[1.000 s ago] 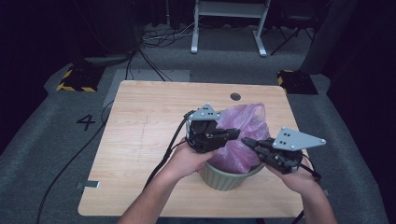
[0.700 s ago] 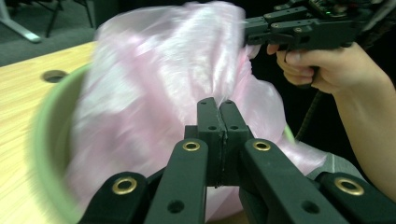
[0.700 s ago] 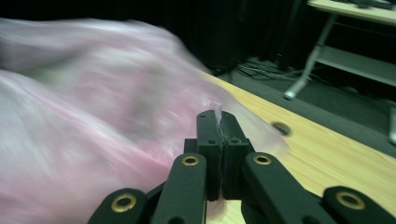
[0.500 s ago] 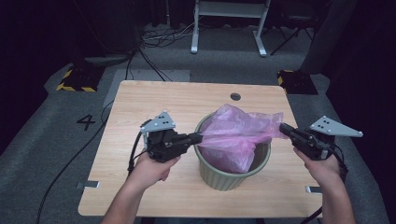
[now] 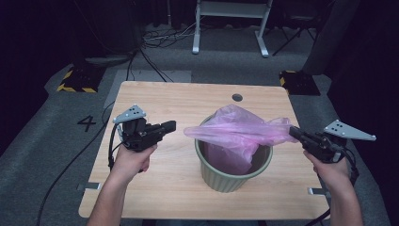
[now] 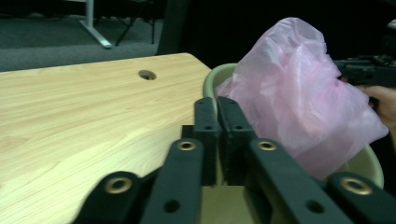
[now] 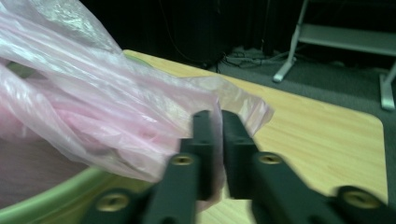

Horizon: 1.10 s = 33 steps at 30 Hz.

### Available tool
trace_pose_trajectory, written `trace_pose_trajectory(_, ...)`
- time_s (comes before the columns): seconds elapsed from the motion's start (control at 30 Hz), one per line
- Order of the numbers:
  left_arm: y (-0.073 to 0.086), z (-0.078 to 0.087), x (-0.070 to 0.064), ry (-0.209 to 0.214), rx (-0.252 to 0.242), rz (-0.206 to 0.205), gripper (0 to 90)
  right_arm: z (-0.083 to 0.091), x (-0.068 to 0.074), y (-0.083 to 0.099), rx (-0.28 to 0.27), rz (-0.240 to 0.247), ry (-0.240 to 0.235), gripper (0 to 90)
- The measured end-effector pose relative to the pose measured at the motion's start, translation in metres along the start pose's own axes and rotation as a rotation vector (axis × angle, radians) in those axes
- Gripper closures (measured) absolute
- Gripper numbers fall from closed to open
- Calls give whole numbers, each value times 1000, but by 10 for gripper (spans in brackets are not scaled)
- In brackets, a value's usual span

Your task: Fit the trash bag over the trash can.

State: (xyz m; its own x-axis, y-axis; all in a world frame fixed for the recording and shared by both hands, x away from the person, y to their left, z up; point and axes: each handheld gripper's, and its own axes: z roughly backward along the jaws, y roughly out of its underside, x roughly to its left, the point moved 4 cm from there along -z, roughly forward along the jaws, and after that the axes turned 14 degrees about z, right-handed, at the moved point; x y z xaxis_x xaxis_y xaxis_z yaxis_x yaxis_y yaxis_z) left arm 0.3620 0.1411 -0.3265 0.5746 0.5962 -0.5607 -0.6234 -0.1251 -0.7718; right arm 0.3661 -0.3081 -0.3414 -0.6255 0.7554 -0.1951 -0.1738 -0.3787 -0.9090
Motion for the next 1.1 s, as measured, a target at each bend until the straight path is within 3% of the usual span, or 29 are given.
trace_pose_trajectory(0.03,-2,-1,-8,47,-1,-20,682,3,6,-5,-47,15,-25,685)
trace_pose_trajectory(0.07,-2,-1,-8,47,-1,-20,626,3,6,-5,-47,15,-25,685)
trace_pose_trajectory(0.1,-3,-2,-13,69,7,-32,572,8,13,-14,-110,49,-35,479)
trace_pose_trajectory(0.17,-5,-5,-24,109,15,-64,521,16,19,-24,-163,93,-35,362)
trace_pose_trajectory(0.27,-9,-6,-35,140,0,-84,481,24,24,-33,-201,142,-27,331)
trace_pose_trajectory(0.3,-10,-7,-38,149,1,-91,473,36,32,-44,-256,174,-59,314)
trace_pose_trajectory(0.4,-14,-8,-45,182,-15,-90,458,46,51,-51,-293,216,-171,329)
trace_pose_trajectory(0.43,-15,-8,-46,188,-19,-85,450,46,57,-51,-293,223,-204,330)
trace_pose_trajectory(0.47,-18,-8,-49,192,-26,-84,450,46,57,-51,-293,223,-204,330)
trace_pose_trajectory(0.5,-19,-9,-50,200,-26,-86,386,42,70,-48,-268,254,-267,355)
trace_pose_trajectory(0.53,-22,-9,-53,206,-28,-85,377,38,76,-45,-253,259,-297,355)
trace_pose_trajectory(0.57,-25,-10,-56,208,-33,-86,377,38,76,-45,-253,259,-297,364)
trace_pose_trajectory(0.6,-27,-11,-60,214,-37,-90,356,24,85,-37,-192,313,-303,390)
trace_pose_trajectory(0.7,-31,-14,-71,235,-42,-115,336,8,90,-31,-135,342,-304,446)
trace_pose_trajectory(0.73,-31,-19,-76,207,-21,-136,336,8,90,-31,-135,342,-304,446)
trace_pose_trajectory(0.8,-29,-29,-80,131,28,-178,334,-3,92,-30,-97,381,-255,508)
trace_pose_trajectory(0.83,-27,-38,-80,81,68,-184,334,-7,92,-30,-77,390,-235,545)
trace_pose_trajectory(0.87,-25,-42,-81,63,84,-187,346,-12,92,-31,-62,385,-229,612)
trace_pose_trajectory(0.9,-23,-49,-79,25,98,-194,379,-14,91,-31,-53,384,-219,699)
trace_pose_trajectory(0.93,-21,-54,-77,-5,118,-181,475,-15,91,-31,-47,379,-217,771)
trace_pose_trajectory(1.0,-17,-60,-73,-38,144,-172,677,-12,94,-32,-86,364,-258,895)
trace_pose_trajectory(1.07,-15,-62,-69,-67,145,-163,834,-7,97,-31,-113,356,-315,900)
trace_pose_trajectory(1.1,-14,-61,-66,-77,144,-158,895,-1,103,-30,-135,348,-381,900)
